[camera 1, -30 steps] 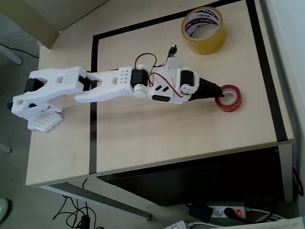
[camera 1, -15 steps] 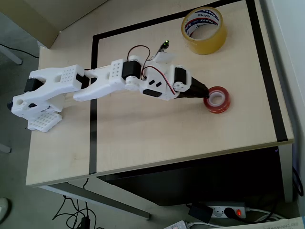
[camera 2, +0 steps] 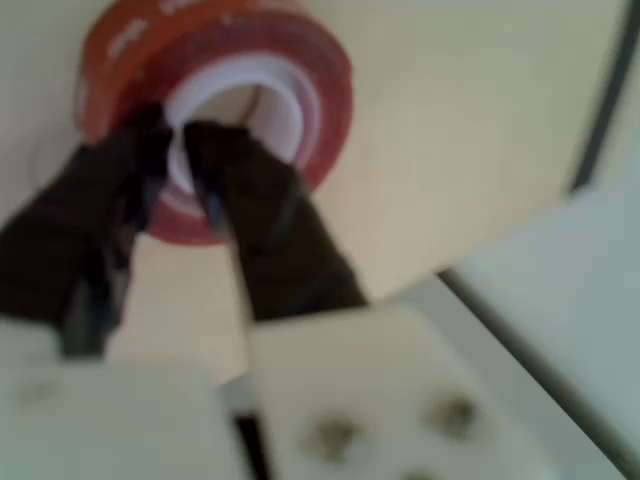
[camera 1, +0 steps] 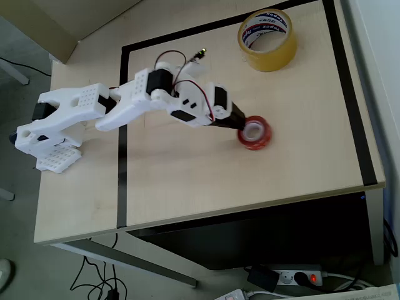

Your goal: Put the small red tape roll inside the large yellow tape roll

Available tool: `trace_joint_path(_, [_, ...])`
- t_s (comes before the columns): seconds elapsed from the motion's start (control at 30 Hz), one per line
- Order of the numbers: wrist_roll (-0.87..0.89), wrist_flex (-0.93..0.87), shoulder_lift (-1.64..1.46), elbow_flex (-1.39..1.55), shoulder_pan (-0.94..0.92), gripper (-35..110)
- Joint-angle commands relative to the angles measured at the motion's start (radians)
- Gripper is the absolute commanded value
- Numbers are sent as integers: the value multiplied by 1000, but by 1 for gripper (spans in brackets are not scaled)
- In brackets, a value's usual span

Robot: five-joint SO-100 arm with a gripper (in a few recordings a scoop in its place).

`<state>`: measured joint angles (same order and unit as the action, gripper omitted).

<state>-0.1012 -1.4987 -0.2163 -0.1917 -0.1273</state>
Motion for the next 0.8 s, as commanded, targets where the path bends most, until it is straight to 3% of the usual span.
trace_joint_path(0.0, [0,-158,-118,-48,29,0])
trace_joint_path(0.2, [2,-310,-160,-49,83,0])
trace_joint_path(0.5, [-5,-310,-245,5,109,0])
trace_joint_path(0.77, [-8,-299,-379,-41,83,11])
